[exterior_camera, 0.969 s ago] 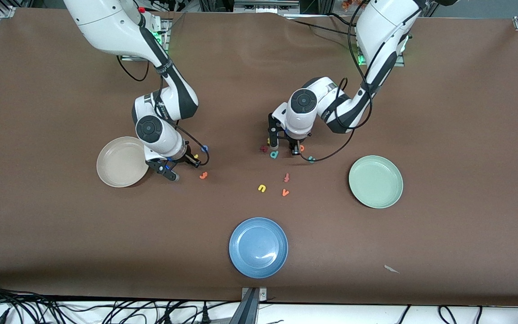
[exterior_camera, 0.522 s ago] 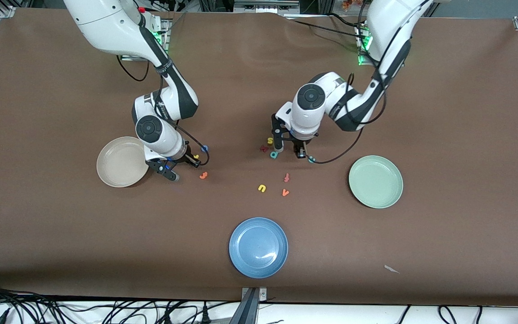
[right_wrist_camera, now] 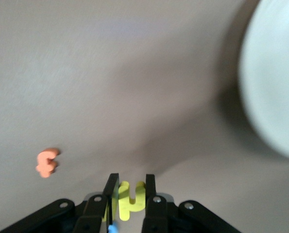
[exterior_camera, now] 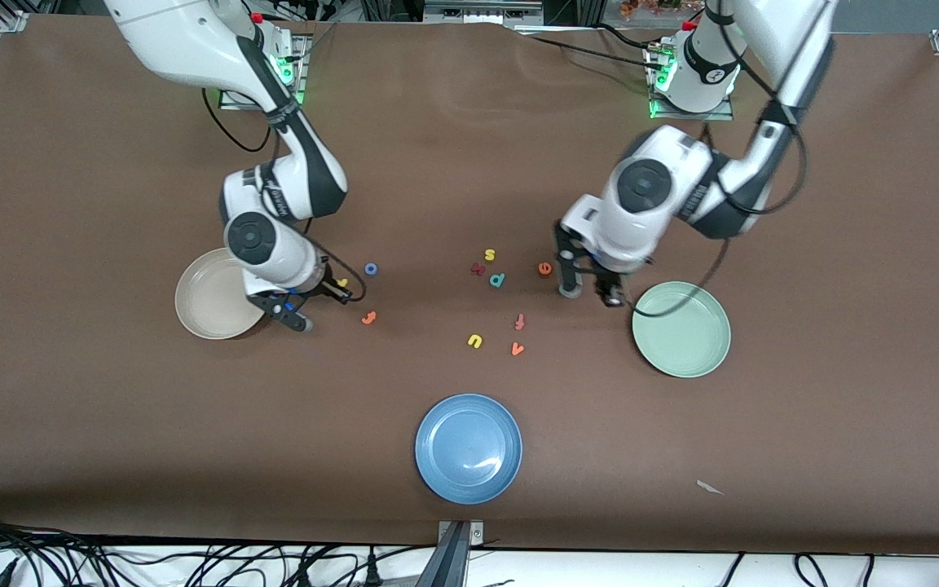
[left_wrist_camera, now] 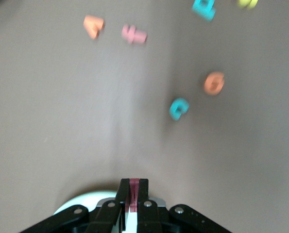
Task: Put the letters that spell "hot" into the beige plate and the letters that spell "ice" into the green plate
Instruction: 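Drop the yellow u on the white plate, the pink i on the green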
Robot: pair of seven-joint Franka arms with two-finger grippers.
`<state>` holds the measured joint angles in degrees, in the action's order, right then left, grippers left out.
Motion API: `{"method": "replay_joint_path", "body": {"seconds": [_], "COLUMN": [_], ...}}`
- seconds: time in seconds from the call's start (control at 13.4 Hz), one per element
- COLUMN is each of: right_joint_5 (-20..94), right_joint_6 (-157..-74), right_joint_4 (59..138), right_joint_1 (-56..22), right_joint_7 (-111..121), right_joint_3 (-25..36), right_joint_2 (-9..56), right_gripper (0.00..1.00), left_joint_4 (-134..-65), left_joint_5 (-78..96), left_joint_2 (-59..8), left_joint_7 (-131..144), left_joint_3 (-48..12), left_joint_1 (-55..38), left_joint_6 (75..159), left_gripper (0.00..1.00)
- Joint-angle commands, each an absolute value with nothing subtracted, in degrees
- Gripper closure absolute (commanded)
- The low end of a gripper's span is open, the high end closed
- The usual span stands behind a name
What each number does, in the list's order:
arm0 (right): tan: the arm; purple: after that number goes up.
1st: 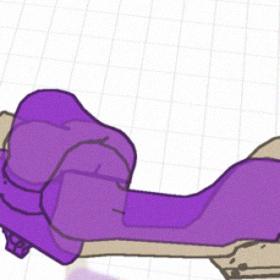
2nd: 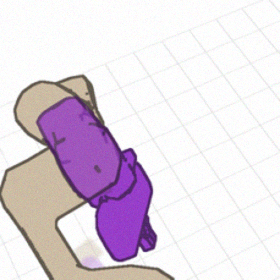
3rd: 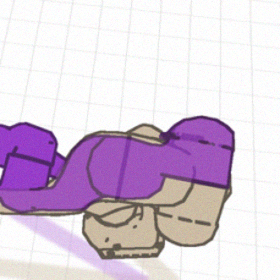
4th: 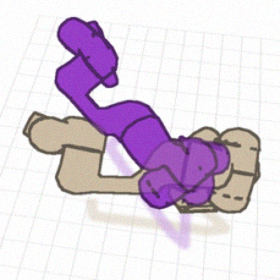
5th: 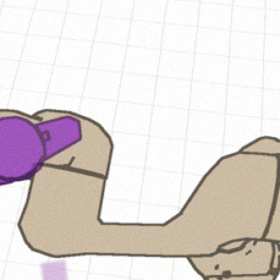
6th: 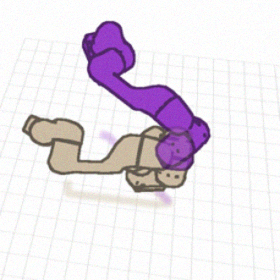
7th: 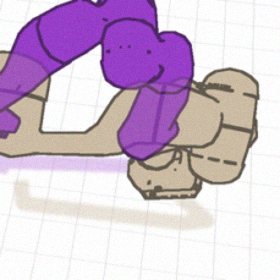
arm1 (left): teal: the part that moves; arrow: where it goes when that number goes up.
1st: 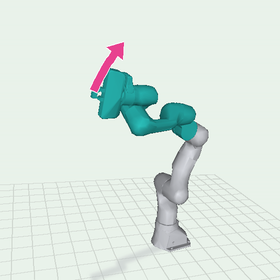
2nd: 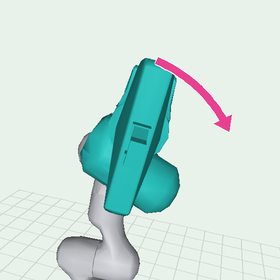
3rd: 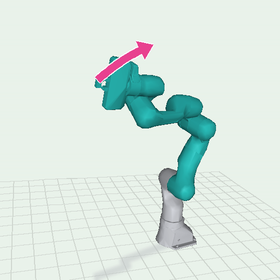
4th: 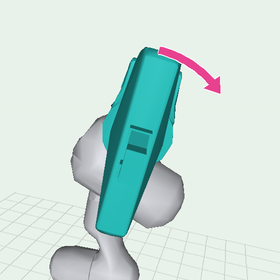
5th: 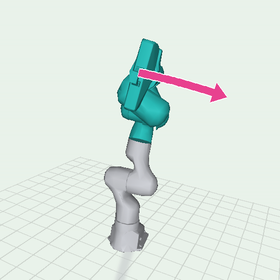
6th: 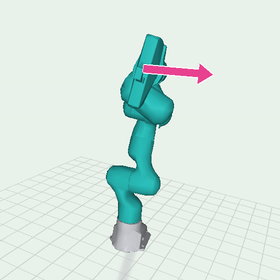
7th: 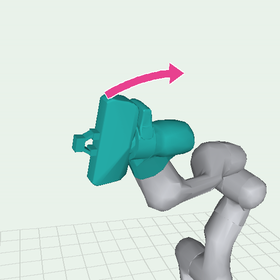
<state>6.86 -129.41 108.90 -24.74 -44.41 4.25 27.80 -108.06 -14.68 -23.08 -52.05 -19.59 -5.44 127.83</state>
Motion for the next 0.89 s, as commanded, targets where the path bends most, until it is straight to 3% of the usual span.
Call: {"method": "replay_joint_path", "body": {"seconds": [0.0, 0.3, 0.45, 0.6, 0.67, 0.75, 0.82], "right_joint_5": [6.9, 7.2, 7.2, 7.3, 7.3, 7.5, 7.6], "right_joint_6": [-122.5, -121.4, -122.3, -123.2, -124.6, -125.5, -125.9], "right_joint_4": [108.4, 109.4, 110.3, 110.2, 110.4, 110.4, 110.4], "right_joint_1": [-24.7, -24.3, -21.2, -18.2, -17.1, -16.9, -16.9], "right_joint_7": [-32.9, -12.5, -6.1, -0.5, 1.1, 1.7, 1.7], "right_joint_3": [10.3, 19.5, 20.1, 20.1, 20.1, 20.1, 20.0], "right_joint_2": [24.4, 25.1, 27.0, 28.8, 29.7, 30.7, 31.3], "right_gripper": [0.87, 0.87, 0.87, 0.86, 0.85, 0.85, 0.83], "left_joint_4": [-108.0, -108.4, -108.9, -109.0, -109.1, -109.1, -109.0], "left_joint_5": [-15.6, -16.4, -16.5, -16.5, -16.5, -16.5, -16.5], "left_joint_2": [-23.1, -26.8, -28.6, -30.7, -30.7, -30.6, -30.3], "left_joint_7": [-59.5, -61.3, -61.5, -61.5, -61.5, -61.8, -61.9], "left_joint_3": [-17.3, -15.3, -14.1, -13.2, -12.9, -12.9, -12.9], "left_joint_1": [-2.9, -1.0, -1.0, -1.0, -1.0, -1.0, -1.0], "left_joint_6": [127.6, 132.1, 134.7, 135.1, 135.1, 135.1, 134.7], "left_gripper": [1.0, 0.96, 0.96, 0.88, 0.75, 0.19, 0.0]}}
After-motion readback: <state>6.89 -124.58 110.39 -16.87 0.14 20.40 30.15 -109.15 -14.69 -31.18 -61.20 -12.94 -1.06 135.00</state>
